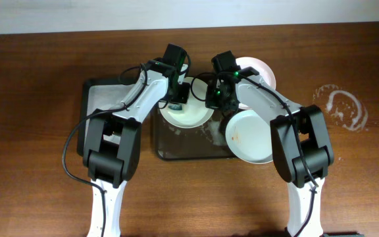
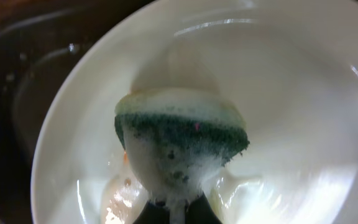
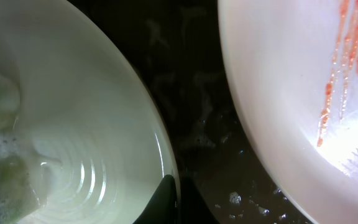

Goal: Clean dirty plates on tray and stack at the side
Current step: 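Scrub the left white plate with the sponge in the left gripper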

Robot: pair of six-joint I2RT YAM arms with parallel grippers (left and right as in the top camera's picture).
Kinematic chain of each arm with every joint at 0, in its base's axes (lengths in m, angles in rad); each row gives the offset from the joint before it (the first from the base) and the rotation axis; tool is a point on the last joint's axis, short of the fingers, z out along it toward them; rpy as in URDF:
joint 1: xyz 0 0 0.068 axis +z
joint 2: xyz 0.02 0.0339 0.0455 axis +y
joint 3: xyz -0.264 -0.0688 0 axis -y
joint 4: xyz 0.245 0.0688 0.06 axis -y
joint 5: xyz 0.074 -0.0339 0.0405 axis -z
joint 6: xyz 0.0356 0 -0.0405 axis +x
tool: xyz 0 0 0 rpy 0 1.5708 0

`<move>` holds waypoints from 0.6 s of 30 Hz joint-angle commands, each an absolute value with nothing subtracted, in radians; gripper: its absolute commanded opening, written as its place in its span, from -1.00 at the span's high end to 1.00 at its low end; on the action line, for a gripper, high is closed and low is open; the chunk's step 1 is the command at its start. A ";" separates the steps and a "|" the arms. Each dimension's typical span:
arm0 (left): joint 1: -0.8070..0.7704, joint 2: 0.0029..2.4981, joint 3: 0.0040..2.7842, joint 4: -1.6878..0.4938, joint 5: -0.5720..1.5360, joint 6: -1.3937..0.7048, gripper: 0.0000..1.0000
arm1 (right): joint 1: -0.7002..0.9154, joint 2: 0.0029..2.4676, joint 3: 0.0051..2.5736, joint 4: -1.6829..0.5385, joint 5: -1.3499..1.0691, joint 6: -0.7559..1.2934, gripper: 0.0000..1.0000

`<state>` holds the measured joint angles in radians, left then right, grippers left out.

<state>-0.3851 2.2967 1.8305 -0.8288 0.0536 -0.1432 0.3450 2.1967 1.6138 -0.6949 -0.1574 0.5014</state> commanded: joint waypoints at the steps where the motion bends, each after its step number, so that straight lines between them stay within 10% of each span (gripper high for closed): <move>1: -0.383 2.328 1.835 -0.894 0.002 -0.157 0.99 | 0.353 2.213 1.620 -0.706 -0.122 0.506 0.90; 10: -0.385 2.331 1.835 -0.702 -0.232 -0.111 0.99 | 0.353 2.213 1.620 -0.711 -0.123 0.506 0.90; 18: -0.391 2.337 1.835 -0.787 0.249 -0.104 0.99 | 0.353 2.213 1.620 -0.707 -0.124 0.507 0.90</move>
<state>-0.3866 2.3062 1.8362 -0.7258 -0.0040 -0.1204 0.3450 2.1967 1.6138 -0.6991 -0.1570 0.5045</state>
